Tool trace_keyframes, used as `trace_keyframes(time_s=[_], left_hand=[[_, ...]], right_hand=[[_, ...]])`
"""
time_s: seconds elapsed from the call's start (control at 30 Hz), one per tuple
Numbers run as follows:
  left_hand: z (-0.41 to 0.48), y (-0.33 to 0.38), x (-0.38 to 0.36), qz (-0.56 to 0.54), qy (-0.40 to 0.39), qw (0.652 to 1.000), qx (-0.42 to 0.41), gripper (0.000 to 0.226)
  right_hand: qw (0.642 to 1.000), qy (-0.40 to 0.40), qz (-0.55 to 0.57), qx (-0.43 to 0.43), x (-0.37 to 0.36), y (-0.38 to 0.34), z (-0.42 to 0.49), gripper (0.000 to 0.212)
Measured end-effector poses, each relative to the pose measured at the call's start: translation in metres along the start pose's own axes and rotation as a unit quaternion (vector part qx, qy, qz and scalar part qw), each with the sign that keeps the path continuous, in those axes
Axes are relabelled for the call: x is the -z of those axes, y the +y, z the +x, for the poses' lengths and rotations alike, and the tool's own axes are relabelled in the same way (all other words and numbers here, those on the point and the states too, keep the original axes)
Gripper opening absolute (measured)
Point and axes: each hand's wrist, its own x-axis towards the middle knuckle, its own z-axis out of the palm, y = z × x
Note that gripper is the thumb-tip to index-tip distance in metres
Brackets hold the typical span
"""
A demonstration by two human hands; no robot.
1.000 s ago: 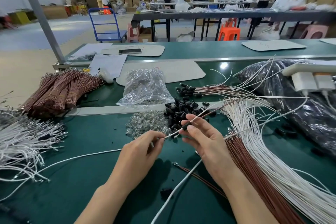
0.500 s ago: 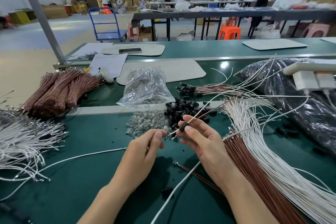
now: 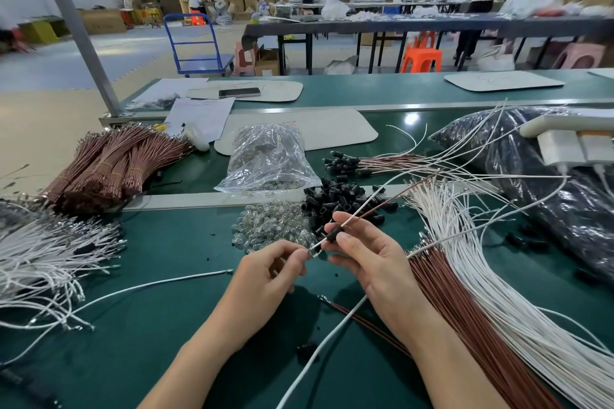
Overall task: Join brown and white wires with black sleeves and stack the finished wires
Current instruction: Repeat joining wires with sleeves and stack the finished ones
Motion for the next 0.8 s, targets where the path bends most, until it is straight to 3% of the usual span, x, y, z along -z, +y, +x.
trace_keyframes(time_s=[0.5,0.6,0.8], left_hand=[[-0.001,-0.002,-0.006,-0.013,0.019,1.0,0.008,0.013],[-0.001,-0.004,-0.008,-0.017,0.028,0.999,0.0,0.024],[-0.003,-0.009,-0.01,0.062,0.043,0.997,-0.025,0.025]], right_hand=[[1.0,0.004,-0.026,0.001,-0.003,0.004,-0.001,0.027],[1.0,0.002,-0.03,0.005,-0.002,0.005,-0.001,0.027],[1.0,0.011,-0.013,-0.002,-0.005,0.007,-0.001,0.029]])
